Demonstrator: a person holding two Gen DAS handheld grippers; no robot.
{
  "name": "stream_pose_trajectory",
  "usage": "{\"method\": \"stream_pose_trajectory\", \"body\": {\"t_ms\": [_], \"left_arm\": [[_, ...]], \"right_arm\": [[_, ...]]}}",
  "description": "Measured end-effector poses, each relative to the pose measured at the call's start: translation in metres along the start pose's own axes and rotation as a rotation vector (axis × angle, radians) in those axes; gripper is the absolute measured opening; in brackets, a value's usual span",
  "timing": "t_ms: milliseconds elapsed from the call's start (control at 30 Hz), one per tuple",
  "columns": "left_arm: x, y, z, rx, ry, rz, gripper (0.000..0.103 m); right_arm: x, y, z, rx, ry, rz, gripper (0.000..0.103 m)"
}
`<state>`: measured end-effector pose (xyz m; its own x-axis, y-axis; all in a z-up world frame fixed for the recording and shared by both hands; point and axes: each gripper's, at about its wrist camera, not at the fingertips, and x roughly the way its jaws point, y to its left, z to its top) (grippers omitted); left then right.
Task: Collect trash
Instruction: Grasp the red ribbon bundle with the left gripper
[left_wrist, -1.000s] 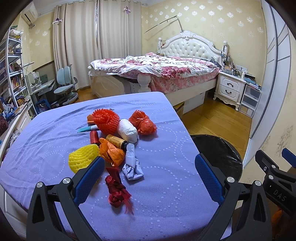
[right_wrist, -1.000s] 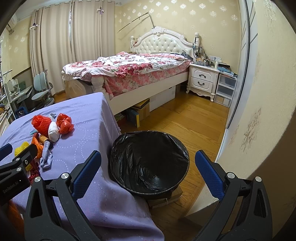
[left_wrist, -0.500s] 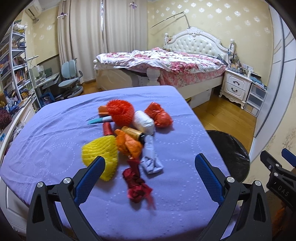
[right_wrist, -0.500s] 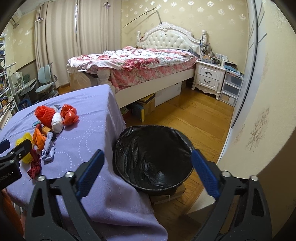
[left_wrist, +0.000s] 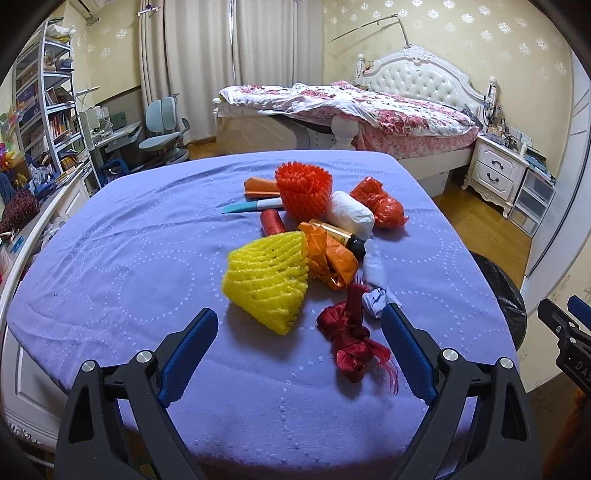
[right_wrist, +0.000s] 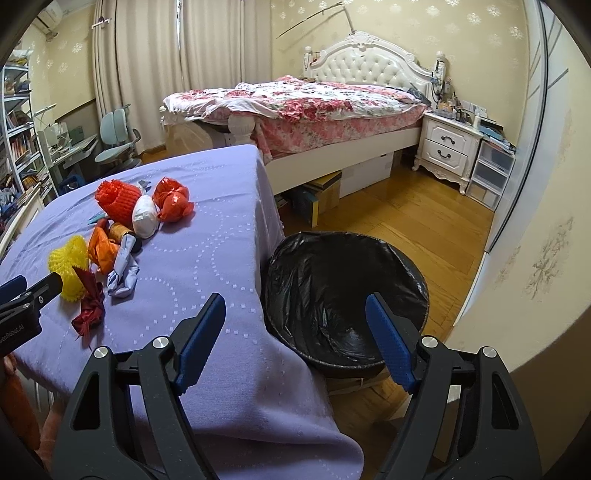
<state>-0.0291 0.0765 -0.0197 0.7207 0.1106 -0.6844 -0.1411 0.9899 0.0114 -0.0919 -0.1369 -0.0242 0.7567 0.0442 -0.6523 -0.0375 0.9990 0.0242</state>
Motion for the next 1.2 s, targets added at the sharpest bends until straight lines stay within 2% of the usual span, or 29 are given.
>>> {"method": "stream_pose_trajectory", "body": {"t_ms": [233,300,433,533,600,667,1067,1200], "left_arm": [[0.01,-0.015,-0.005,0.033,0.036,-0.016,0.083],[0.015,-0.018,-0.007,0.043,0.051,-0.014,0.075],[0.025,-0.021,-0.012,0.052,0.081,-0.018,0.069],[0.029,-0.024,-0.015,0.062,0.097,-0.048,0.056],[0.032,-0.023,-0.018,0.064,0.112,-0.067,0.042],[0.033,-0.02,-0.02,0.058,0.123,-0.092,0.032],[0.008,-0.006,-0.012,0.031,0.048,-0.105,0.029],[0.011,0.001,-0.014,0.022,0.059,-0.104,0.029]], "right_arm": [[0.006,-0.004,-0.002,0.009,0.018,-0.004,0.076],[0.008,-0.005,-0.003,0.011,0.023,-0.003,0.076],[0.01,-0.005,-0.005,0.009,0.028,0.004,0.076],[0.013,-0.003,-0.006,0.007,0.034,0.009,0.076],[0.014,-0.003,-0.006,0.007,0.037,0.014,0.076],[0.014,-0.001,-0.006,0.005,0.037,0.019,0.076],[0.017,0.031,0.0,-0.059,0.039,0.096,0.076],[0.02,0.044,0.001,-0.08,0.05,0.125,0.076]]}}
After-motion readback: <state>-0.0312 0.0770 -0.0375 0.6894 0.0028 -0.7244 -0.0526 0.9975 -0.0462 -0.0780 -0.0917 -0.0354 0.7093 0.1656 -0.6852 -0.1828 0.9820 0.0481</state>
